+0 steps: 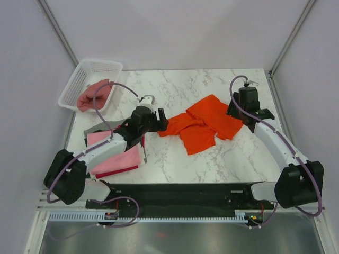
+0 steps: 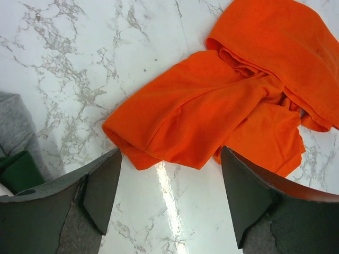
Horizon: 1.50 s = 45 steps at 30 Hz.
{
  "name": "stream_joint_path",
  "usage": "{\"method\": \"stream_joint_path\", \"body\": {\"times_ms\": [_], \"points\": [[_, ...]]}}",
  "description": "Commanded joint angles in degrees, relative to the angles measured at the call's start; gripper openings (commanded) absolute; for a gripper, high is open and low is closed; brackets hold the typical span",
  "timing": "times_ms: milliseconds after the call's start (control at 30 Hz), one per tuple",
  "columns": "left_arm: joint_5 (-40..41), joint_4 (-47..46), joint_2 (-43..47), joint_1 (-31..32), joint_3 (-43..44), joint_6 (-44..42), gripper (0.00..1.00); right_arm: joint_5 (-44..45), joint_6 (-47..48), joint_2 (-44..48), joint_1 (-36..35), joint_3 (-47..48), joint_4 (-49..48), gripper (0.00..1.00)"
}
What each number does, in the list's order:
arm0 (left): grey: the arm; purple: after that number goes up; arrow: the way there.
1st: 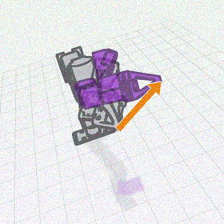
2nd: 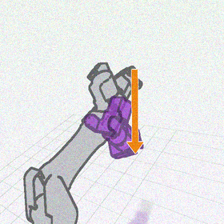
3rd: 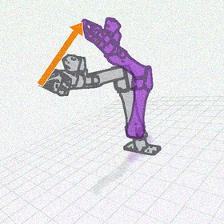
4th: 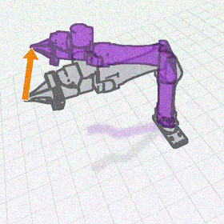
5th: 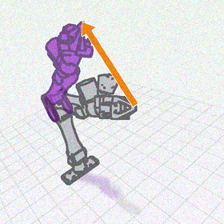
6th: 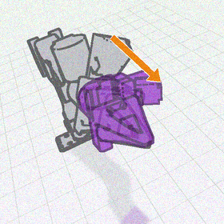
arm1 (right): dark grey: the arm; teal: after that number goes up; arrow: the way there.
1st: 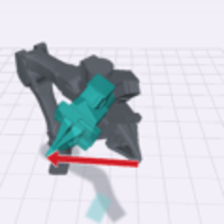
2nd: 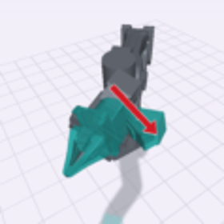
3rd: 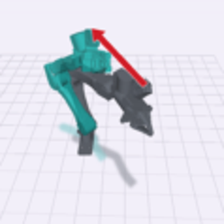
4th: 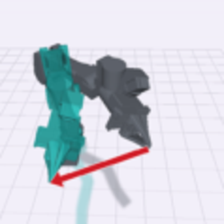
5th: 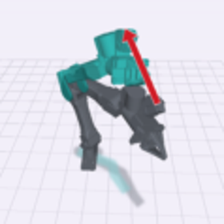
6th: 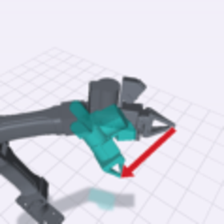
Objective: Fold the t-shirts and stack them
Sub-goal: Flatten the tshirt out
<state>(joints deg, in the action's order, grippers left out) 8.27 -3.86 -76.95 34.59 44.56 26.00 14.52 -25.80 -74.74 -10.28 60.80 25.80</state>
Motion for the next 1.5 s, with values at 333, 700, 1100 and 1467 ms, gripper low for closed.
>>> {"method": "stream_joint_path", "body": {"times_ms": [333, 700, 1100, 1467], "points": [[-16.9, 3.4, -14.0, 1.2, 11.9, -6.1, 0.85, -7.2, 3.2, -14.5, -5.7, -4.1, -8.0, 0.75], [-17.6, 8.4, -22.5, 2.4, 17.9, -7.5, 0.74, -2.1, 1.1, -21.6, -5.7, -4.8, -10.0, 0.51], [-12.6, 11.4, -25.6, 3.6, 20.8, -8.3, 0.49, -3.5, 0.7, -15.1, -5.7, -7.2, -11.6, 0.00], [-10.1, 16.1, -28.8, 4.4, 24.2, -9.1, 0.02, -4.5, -0.1, -13.9, -4.7, -5.3, -10.4, 0.00]]}}
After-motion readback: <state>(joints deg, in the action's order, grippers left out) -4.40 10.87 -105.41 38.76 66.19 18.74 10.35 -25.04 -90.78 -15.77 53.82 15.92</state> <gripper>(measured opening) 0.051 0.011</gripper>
